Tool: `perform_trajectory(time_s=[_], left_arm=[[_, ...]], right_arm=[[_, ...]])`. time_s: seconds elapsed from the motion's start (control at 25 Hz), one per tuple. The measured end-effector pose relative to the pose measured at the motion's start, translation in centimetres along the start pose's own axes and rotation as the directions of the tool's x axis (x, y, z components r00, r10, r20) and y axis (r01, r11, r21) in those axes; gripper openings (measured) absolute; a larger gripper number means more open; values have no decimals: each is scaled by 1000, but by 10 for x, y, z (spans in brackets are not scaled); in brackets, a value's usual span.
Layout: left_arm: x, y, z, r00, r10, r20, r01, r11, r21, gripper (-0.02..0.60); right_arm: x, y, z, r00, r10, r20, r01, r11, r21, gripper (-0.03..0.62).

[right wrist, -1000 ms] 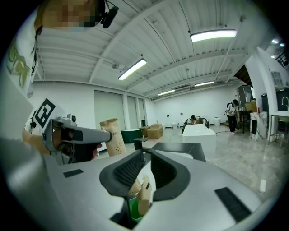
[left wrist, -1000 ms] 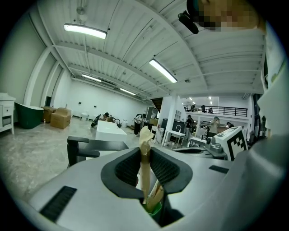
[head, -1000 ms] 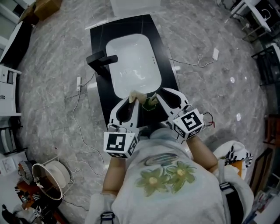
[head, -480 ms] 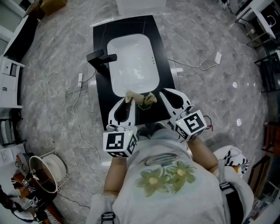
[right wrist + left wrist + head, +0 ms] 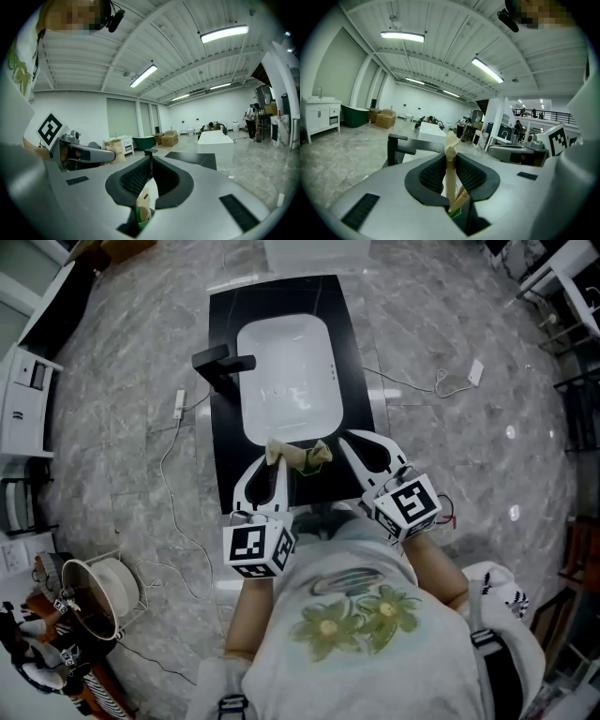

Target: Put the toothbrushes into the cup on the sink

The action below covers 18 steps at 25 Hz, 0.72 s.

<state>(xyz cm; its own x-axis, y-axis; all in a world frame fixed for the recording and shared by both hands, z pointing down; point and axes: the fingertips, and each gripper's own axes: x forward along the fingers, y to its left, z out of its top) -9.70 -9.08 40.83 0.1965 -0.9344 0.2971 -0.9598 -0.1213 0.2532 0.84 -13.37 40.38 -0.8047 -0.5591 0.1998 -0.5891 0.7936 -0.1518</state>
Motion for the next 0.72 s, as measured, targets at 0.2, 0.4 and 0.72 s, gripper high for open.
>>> perform_trajectory(time_s=[0.2,0.4,0.72], left_arm=[[1,0,-6,1000,21,-9,-21,1000,-3,82],[5,-1,-16,999,40,-12,-40,999,-10,81],[6,-4,-24,998,70,-5,-70,998,-9,83]], right_arm=[[-3,-1,-1,1000,14,-8,-14,1000,6,51],[-4,-5,-5,1000,27,-11,-27,1000,5,51],[-11,-4,-8,999,44,-18,-44,999,7,51]])
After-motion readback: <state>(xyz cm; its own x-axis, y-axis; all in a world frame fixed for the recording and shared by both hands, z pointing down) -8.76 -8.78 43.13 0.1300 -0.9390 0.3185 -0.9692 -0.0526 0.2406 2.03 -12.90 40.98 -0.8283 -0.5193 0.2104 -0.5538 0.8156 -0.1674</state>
